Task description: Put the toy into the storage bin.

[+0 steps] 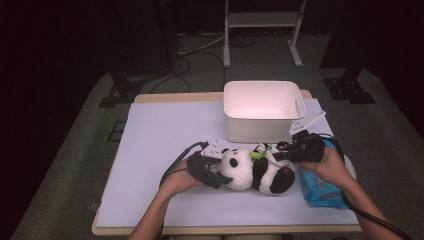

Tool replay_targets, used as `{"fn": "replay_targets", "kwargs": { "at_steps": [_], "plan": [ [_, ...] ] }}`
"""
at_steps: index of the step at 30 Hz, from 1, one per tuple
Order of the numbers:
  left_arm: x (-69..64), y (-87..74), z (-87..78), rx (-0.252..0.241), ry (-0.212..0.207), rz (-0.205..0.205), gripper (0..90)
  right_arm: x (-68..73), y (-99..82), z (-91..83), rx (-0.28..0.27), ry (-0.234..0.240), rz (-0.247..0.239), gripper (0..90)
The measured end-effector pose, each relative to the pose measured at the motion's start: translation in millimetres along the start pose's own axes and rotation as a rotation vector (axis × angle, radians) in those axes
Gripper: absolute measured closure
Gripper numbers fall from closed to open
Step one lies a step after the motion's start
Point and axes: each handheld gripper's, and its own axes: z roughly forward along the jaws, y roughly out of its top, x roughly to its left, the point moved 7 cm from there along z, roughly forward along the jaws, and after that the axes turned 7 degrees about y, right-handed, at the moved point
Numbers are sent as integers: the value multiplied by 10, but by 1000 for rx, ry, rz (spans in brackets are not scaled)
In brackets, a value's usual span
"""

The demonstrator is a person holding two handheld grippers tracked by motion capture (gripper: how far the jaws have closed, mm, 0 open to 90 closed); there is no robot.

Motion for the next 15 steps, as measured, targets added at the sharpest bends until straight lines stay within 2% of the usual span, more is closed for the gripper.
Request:
{"fn": "replay_targets", "kwargs": {
  "at_steps": [8, 15],
  "plan": [
    [-32, 11, 3, 11, -3, 8, 253, 304, 164, 9, -28, 42, -69, 818],
    [-41, 14, 21, 7, -13, 2, 254, 424, 376, 208, 18, 56, -128, 818]
  ]
}}
